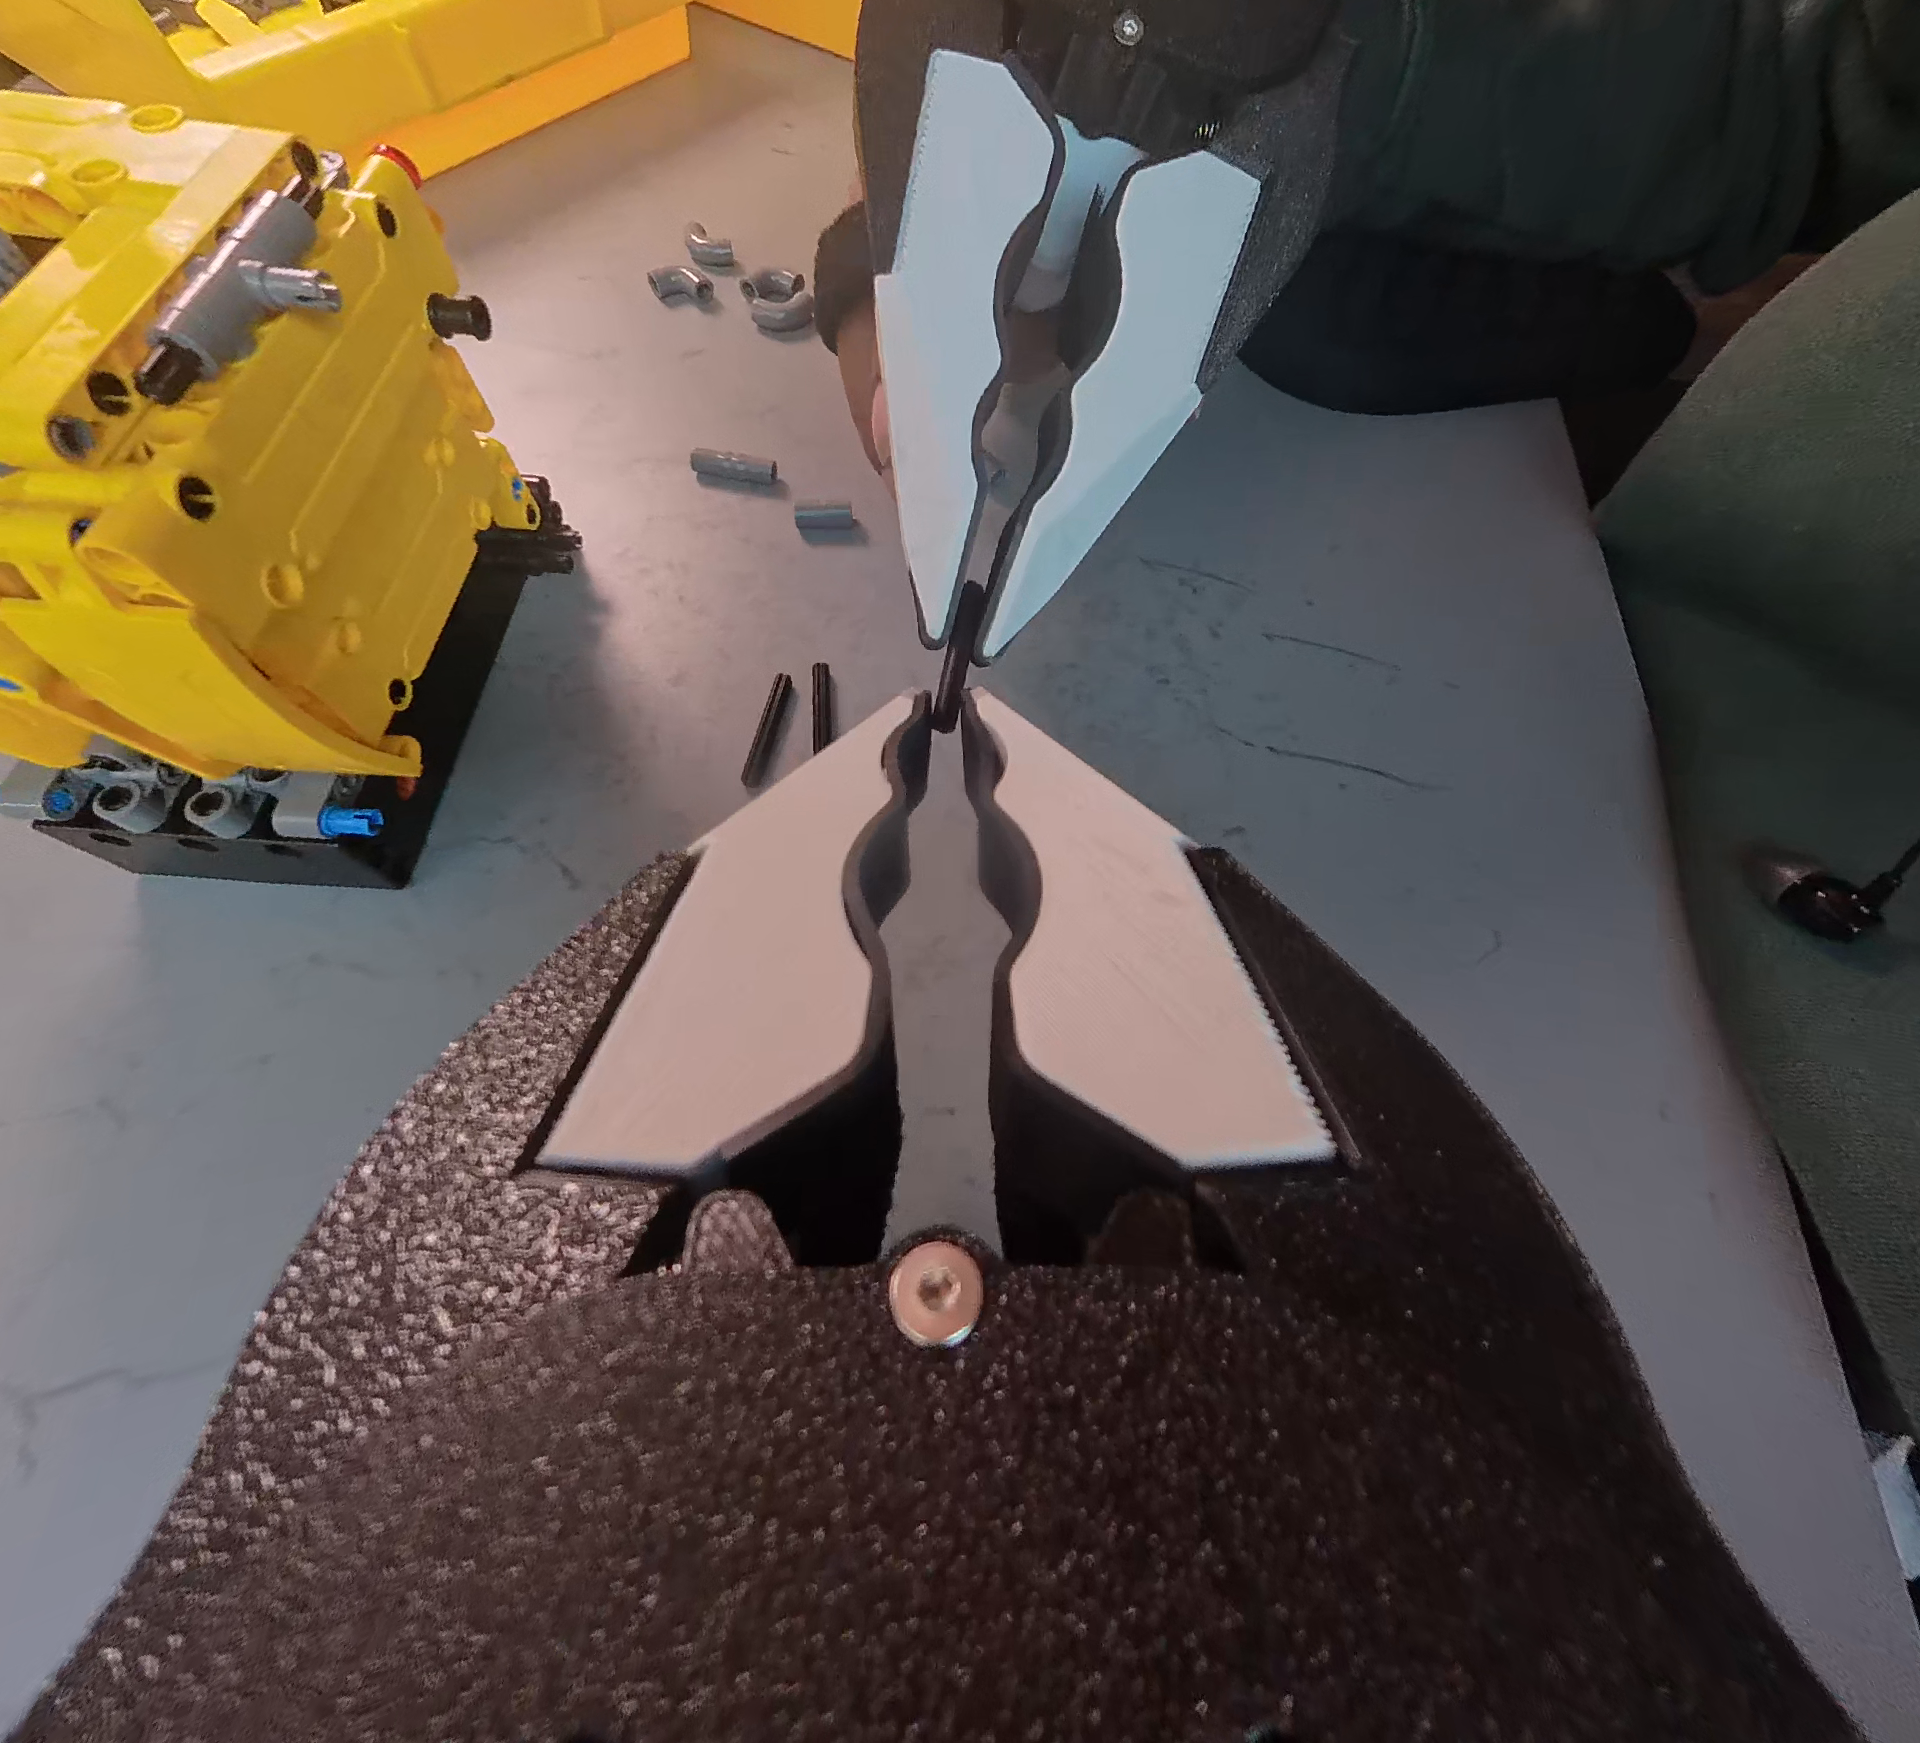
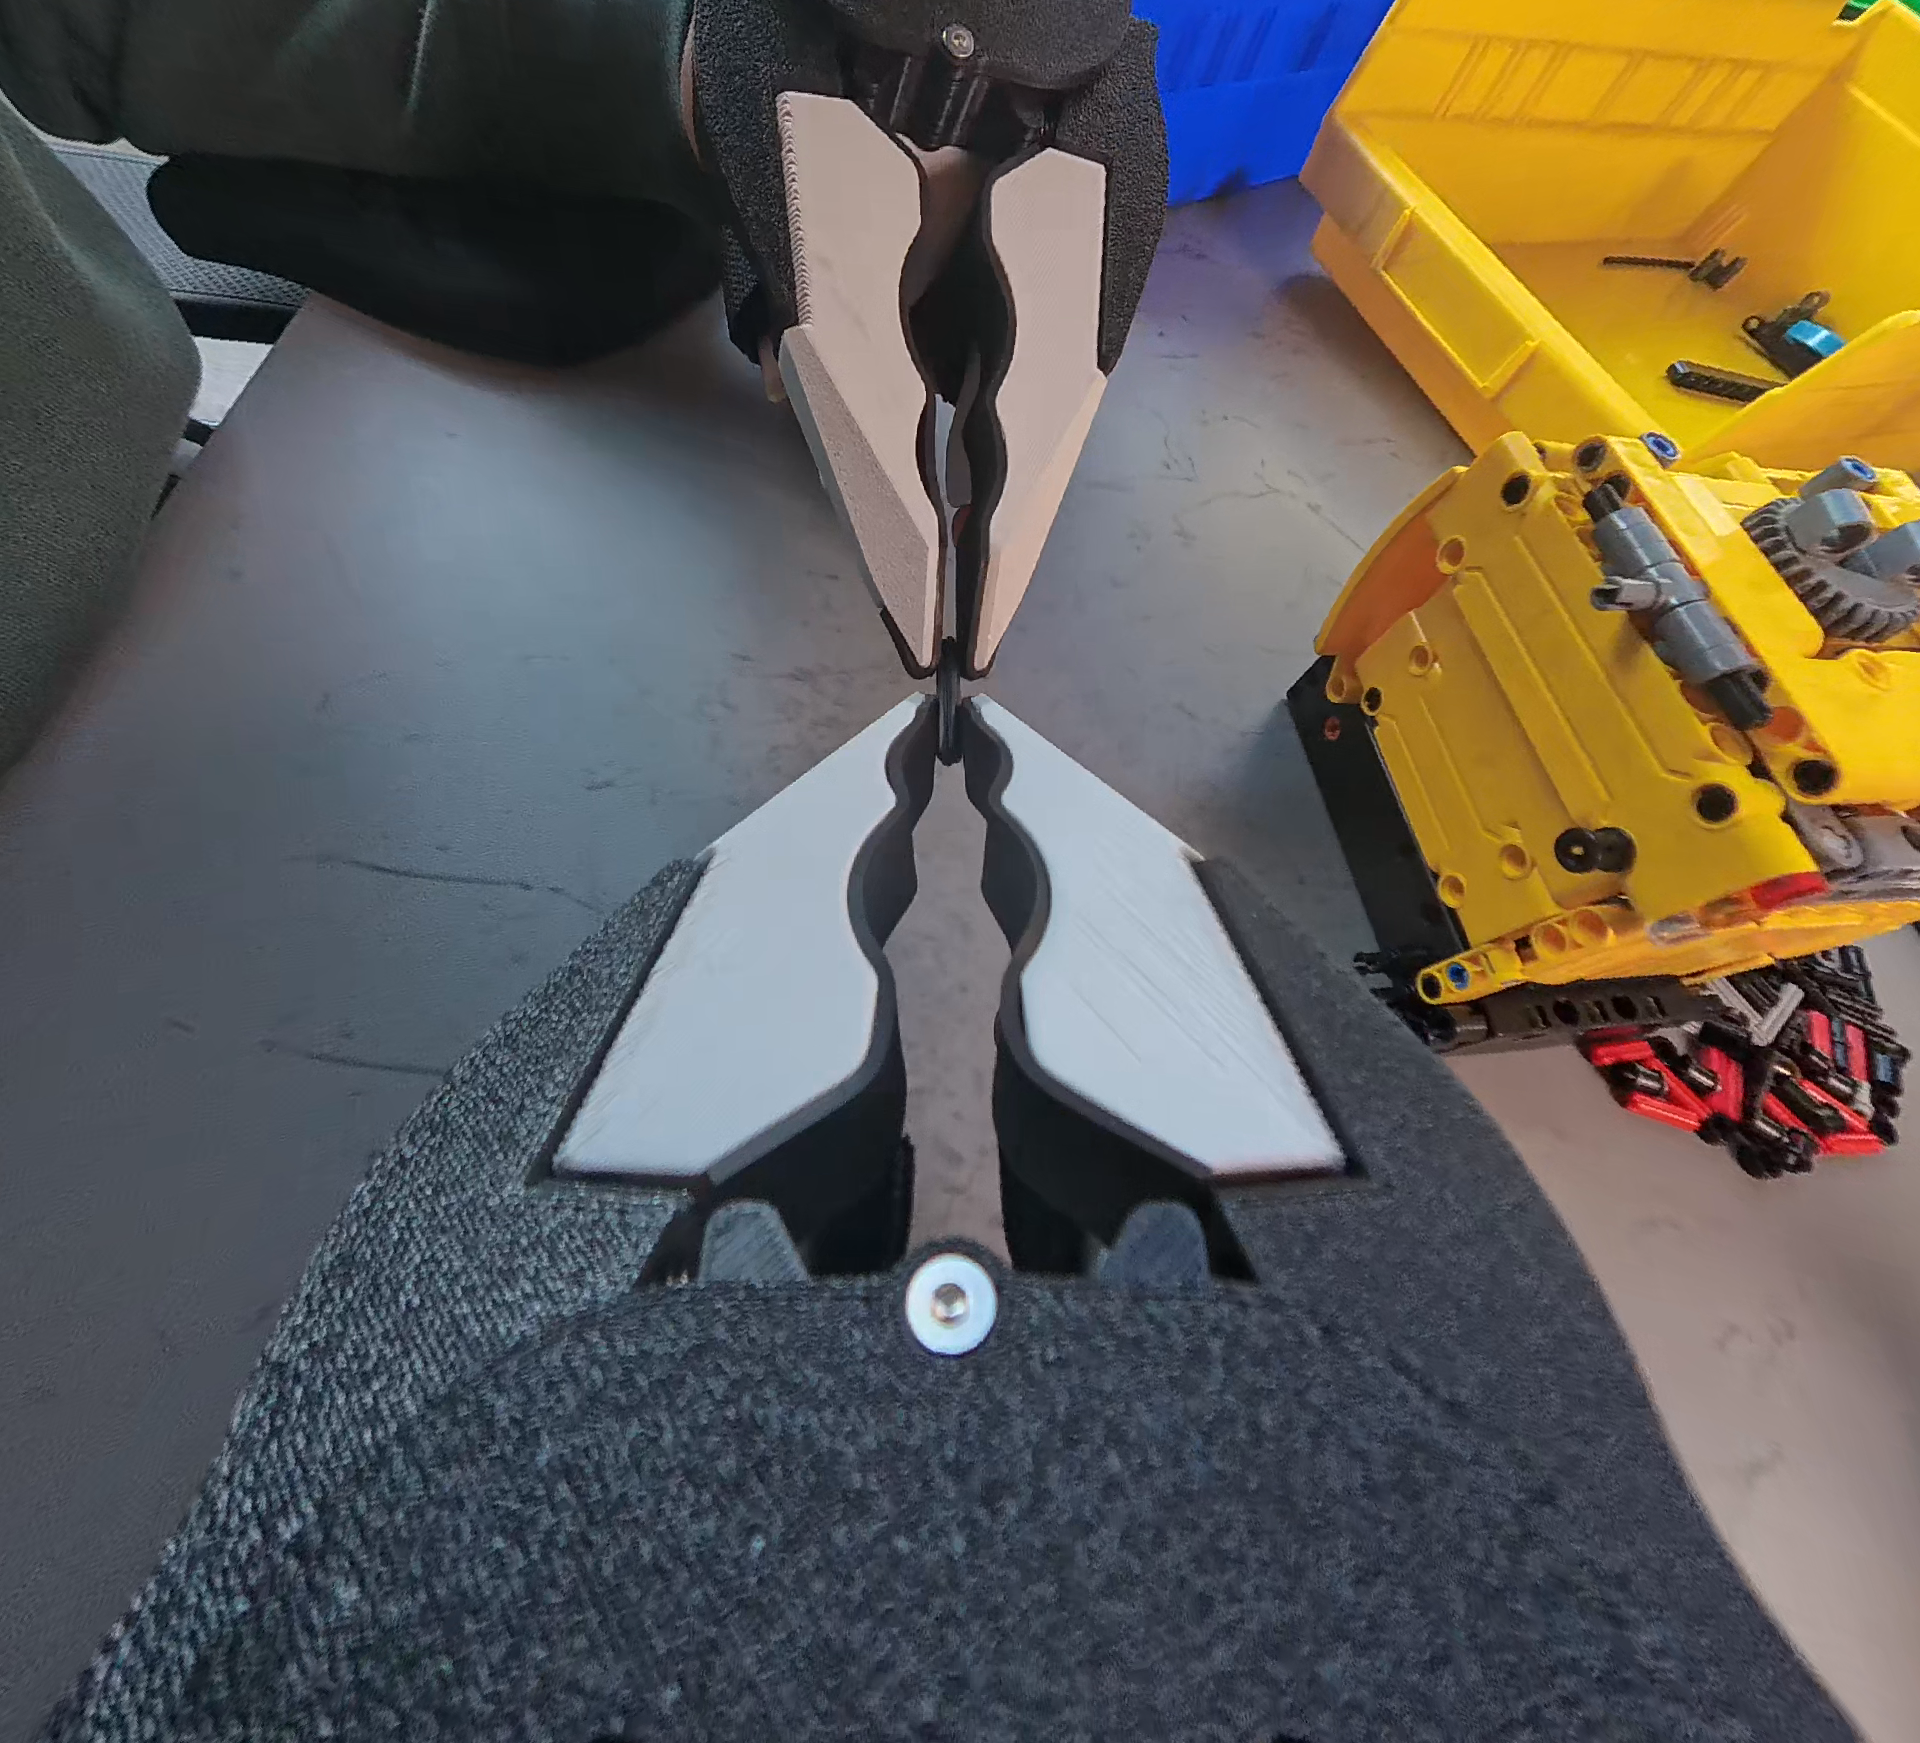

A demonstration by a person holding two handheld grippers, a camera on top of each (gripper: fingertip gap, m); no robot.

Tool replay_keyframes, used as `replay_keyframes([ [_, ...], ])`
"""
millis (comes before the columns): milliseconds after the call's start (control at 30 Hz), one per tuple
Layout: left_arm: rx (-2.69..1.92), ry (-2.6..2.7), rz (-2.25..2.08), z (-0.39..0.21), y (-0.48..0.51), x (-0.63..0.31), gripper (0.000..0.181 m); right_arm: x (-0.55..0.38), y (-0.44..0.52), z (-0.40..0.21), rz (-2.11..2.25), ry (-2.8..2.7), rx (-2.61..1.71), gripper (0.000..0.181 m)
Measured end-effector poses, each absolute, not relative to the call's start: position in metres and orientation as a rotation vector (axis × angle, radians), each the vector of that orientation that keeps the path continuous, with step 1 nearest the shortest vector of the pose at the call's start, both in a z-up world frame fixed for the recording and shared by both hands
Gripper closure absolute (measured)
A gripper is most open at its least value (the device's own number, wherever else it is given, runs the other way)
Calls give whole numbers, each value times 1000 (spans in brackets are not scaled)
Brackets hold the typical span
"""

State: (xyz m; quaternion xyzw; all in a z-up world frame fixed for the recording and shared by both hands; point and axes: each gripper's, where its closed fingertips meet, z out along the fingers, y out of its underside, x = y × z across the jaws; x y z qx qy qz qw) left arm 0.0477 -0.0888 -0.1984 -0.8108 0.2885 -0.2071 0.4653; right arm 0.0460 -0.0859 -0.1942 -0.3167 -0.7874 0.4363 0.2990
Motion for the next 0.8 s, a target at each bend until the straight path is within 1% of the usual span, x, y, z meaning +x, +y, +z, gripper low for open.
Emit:
replay_keyframes([
  [800, -2045, 734, -455, -209, -89, 46, 177, 45, -83, -209, 1081, -2141, -861, 176],
])
